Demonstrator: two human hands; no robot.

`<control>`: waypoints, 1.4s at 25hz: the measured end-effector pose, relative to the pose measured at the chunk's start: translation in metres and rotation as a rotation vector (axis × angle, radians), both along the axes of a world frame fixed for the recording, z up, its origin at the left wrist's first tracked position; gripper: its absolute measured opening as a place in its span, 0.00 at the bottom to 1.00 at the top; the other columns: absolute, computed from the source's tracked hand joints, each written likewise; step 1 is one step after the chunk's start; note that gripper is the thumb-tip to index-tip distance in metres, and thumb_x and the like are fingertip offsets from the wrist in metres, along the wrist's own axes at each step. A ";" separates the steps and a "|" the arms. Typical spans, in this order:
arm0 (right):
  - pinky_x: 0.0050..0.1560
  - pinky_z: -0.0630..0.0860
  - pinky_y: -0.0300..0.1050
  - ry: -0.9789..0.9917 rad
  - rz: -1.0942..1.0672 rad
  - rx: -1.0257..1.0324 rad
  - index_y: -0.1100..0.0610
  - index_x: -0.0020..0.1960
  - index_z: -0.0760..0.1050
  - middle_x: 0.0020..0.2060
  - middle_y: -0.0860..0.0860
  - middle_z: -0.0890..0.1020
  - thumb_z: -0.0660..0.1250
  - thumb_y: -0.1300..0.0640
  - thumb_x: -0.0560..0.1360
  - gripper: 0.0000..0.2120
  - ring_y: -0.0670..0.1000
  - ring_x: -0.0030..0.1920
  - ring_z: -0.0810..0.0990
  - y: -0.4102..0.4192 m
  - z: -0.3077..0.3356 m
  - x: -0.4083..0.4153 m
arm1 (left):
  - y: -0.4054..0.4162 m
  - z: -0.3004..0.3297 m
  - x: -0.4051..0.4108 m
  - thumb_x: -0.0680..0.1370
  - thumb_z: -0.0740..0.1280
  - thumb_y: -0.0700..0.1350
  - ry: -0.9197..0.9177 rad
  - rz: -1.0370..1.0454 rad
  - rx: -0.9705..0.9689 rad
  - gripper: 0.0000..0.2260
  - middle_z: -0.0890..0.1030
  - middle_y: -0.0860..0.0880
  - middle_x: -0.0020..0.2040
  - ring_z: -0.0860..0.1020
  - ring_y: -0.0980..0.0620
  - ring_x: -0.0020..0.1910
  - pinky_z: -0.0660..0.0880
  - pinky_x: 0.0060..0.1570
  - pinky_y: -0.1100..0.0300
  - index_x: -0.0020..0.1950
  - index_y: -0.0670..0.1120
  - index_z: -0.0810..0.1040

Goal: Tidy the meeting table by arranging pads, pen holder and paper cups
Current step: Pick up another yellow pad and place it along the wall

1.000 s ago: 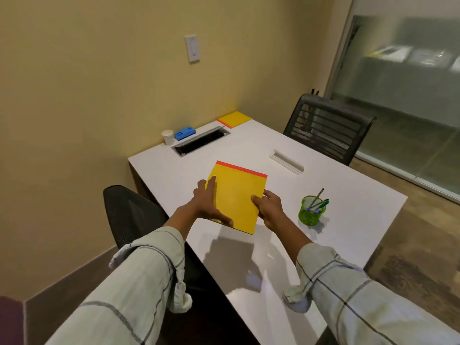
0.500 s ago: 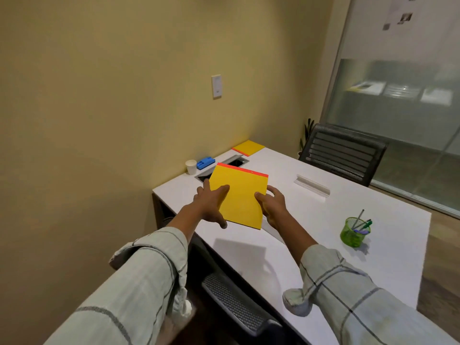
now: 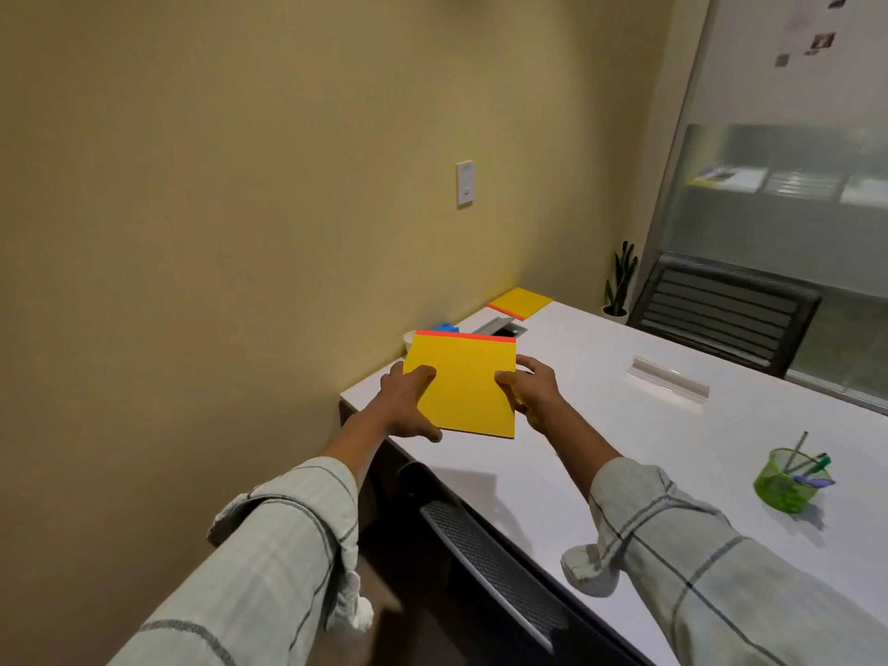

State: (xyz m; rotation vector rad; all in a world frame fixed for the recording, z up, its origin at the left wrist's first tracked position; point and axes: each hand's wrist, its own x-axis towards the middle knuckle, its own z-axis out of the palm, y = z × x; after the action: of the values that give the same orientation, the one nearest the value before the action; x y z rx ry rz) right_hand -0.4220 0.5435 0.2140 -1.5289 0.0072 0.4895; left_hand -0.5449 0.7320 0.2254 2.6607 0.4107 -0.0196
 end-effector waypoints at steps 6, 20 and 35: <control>0.51 0.78 0.54 0.054 -0.025 -0.099 0.57 0.69 0.69 0.62 0.62 0.76 0.70 0.68 0.74 0.25 0.59 0.54 0.78 0.116 -0.023 0.040 | 0.115 -0.021 0.038 0.62 0.80 0.48 0.078 -0.031 0.005 0.44 0.60 0.42 0.70 0.62 0.38 0.70 0.72 0.63 0.45 0.74 0.54 0.62; 0.59 0.79 0.59 0.092 -0.309 -0.353 0.60 0.62 0.76 0.51 0.58 0.78 0.72 0.68 0.71 0.20 0.60 0.57 0.79 0.287 -0.094 0.116 | 0.311 -0.082 0.168 0.61 0.83 0.55 0.256 -0.346 0.043 0.53 0.55 0.42 0.76 0.58 0.38 0.74 0.66 0.69 0.41 0.78 0.55 0.56; 0.54 0.78 0.50 0.248 -0.200 -0.590 0.62 0.66 0.73 0.52 0.58 0.79 0.77 0.67 0.66 0.30 0.57 0.55 0.77 0.346 -0.197 0.154 | 0.380 -0.184 0.244 0.62 0.82 0.55 0.512 -0.492 0.291 0.59 0.47 0.38 0.79 0.54 0.34 0.76 0.62 0.71 0.42 0.80 0.50 0.44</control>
State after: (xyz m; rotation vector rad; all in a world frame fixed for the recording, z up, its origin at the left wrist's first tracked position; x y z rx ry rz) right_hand -0.2681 0.8898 0.0175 -2.0037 0.5331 0.5399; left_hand -0.3011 1.1122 0.0412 2.9548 -0.1129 -0.8608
